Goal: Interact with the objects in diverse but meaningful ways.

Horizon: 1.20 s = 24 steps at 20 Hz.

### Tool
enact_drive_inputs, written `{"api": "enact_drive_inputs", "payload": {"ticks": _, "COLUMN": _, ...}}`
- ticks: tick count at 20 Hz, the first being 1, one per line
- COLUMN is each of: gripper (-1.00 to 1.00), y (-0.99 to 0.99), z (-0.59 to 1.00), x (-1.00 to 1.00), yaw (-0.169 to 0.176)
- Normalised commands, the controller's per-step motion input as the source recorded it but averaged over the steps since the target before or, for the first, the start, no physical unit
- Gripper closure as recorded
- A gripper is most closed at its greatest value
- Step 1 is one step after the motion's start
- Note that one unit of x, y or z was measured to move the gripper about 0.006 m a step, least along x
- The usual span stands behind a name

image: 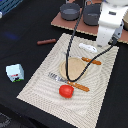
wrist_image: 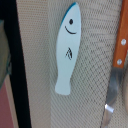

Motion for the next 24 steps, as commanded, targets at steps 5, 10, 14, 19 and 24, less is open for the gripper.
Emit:
{"api": "enact_drive_inputs", "payload": {"ticks": 5, "gripper": -1.0, "y": 0.27, "z": -0.15, "x": -0.38, "yaw": -0.082}}
{"api": "enact_drive_inputs", "payload": {"ticks": 10, "gripper": -1.0, "y": 0.43, "z": -0.01, "x": -0.61, "yaw": -0.06}}
{"api": "enact_drive_inputs", "payload": {"ticks": 14, "gripper": -1.0, "y": 0.49, "z": -0.05, "x": -0.62, "yaw": -0.013}}
{"api": "enact_drive_inputs", "payload": {"ticks": 19, "gripper": -1.0, "y": 0.4, "z": -0.2, "x": -0.62, "yaw": -0.004}}
{"api": "enact_drive_inputs", "payload": {"ticks": 24, "gripper": -1.0, "y": 0.25, "z": -0.34, "x": -0.52, "yaw": 0.0}}
